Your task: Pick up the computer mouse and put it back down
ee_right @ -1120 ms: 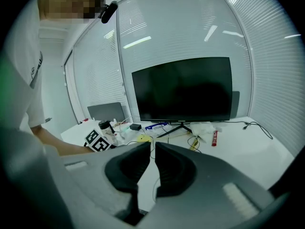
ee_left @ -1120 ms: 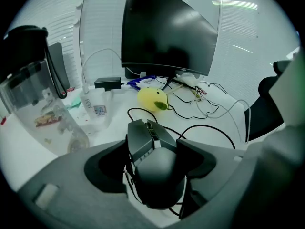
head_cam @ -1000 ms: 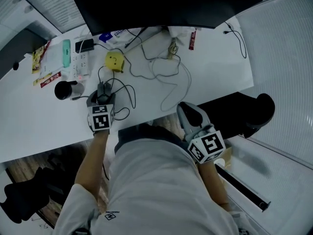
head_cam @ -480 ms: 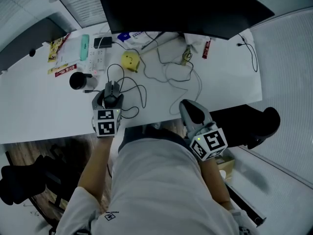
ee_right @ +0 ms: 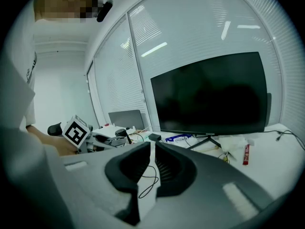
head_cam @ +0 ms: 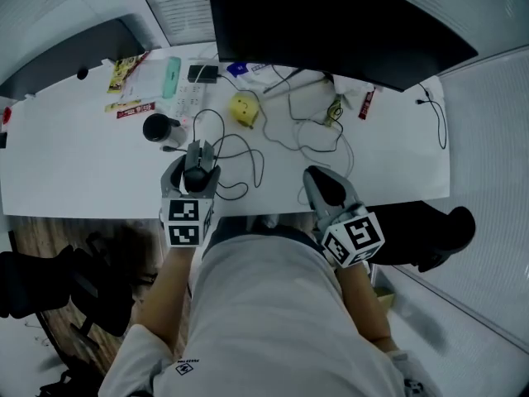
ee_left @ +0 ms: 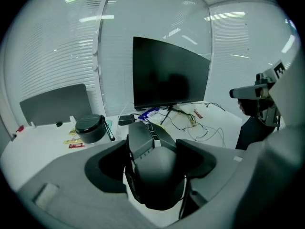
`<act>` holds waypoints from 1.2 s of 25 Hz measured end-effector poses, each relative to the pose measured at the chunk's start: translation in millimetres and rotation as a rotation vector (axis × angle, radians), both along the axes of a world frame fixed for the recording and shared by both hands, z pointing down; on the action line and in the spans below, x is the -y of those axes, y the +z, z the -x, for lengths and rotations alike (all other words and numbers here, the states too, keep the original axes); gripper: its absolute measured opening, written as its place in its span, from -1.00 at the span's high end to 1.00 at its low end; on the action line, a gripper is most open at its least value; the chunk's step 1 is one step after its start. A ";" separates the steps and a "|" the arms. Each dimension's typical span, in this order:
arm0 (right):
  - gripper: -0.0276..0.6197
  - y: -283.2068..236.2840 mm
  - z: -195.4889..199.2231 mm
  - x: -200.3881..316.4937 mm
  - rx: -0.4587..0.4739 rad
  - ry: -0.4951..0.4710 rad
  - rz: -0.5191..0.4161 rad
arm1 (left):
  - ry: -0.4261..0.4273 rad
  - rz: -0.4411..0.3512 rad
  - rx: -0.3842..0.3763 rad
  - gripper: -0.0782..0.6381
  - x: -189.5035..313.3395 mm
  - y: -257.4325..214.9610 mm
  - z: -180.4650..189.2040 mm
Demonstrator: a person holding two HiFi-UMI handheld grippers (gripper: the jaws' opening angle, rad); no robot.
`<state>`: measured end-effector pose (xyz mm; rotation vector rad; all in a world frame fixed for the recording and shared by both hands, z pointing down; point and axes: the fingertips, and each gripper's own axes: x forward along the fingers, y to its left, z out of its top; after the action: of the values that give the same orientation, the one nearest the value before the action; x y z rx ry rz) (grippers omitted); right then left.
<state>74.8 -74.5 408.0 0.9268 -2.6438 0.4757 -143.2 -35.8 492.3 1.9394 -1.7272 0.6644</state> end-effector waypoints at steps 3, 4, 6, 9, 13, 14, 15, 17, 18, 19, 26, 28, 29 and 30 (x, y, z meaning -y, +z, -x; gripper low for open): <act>0.82 -3.4 10.1 0.9 0.009 -0.030 -0.011 | -0.015 -0.029 -0.007 -0.14 -8.1 -18.5 1.4; 0.82 -4.5 13.2 1.1 0.012 -0.039 -0.013 | -0.022 -0.036 -0.011 -0.14 -11.2 -23.7 1.7; 0.82 -6.2 19.1 1.4 0.017 -0.057 -0.018 | -0.034 -0.053 -0.013 -0.14 -16.7 -33.8 2.9; 0.82 -7.8 27.1 1.4 0.023 -0.080 -0.024 | -0.045 -0.084 -0.008 -0.14 -21.7 -48.2 5.4; 0.82 -11.2 35.5 0.3 0.026 -0.107 -0.034 | -0.060 -0.103 0.003 -0.14 -31.2 -58.4 8.7; 0.82 -11.7 37.3 0.2 0.027 -0.112 -0.036 | -0.065 -0.105 0.004 -0.14 -33.9 -59.3 9.5; 0.82 -12.0 39.0 0.0 0.028 -0.116 -0.037 | -0.071 -0.106 0.004 -0.14 -36.1 -59.9 10.4; 0.82 -12.2 42.3 -0.7 0.029 -0.122 -0.038 | -0.078 -0.108 0.007 -0.14 -39.7 -61.1 12.3; 0.81 -12.3 43.9 -1.3 0.029 -0.126 -0.038 | -0.080 -0.107 0.008 -0.14 -41.4 -61.2 13.3; 0.82 -12.5 45.3 -1.9 0.029 -0.129 -0.039 | -0.081 -0.106 0.009 -0.14 -42.9 -60.8 14.3; 0.82 -13.8 47.8 -6.8 0.028 -0.130 -0.040 | -0.081 -0.104 0.009 -0.14 -46.7 -60.1 17.6; 0.82 -14.0 46.5 -8.3 0.025 -0.123 -0.040 | -0.077 -0.106 0.009 -0.14 -46.2 -59.9 17.9; 0.82 -13.8 45.6 -8.9 0.023 -0.119 -0.039 | -0.074 -0.105 0.007 -0.14 -46.1 -58.8 17.7; 0.82 -13.4 44.5 -9.4 0.022 -0.115 -0.040 | -0.071 -0.104 0.006 -0.14 -46.0 -57.6 17.4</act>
<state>30.3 -65.2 394.5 0.7795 -2.7169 0.4096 -160.6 10.2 434.7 1.9362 -1.8585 0.5657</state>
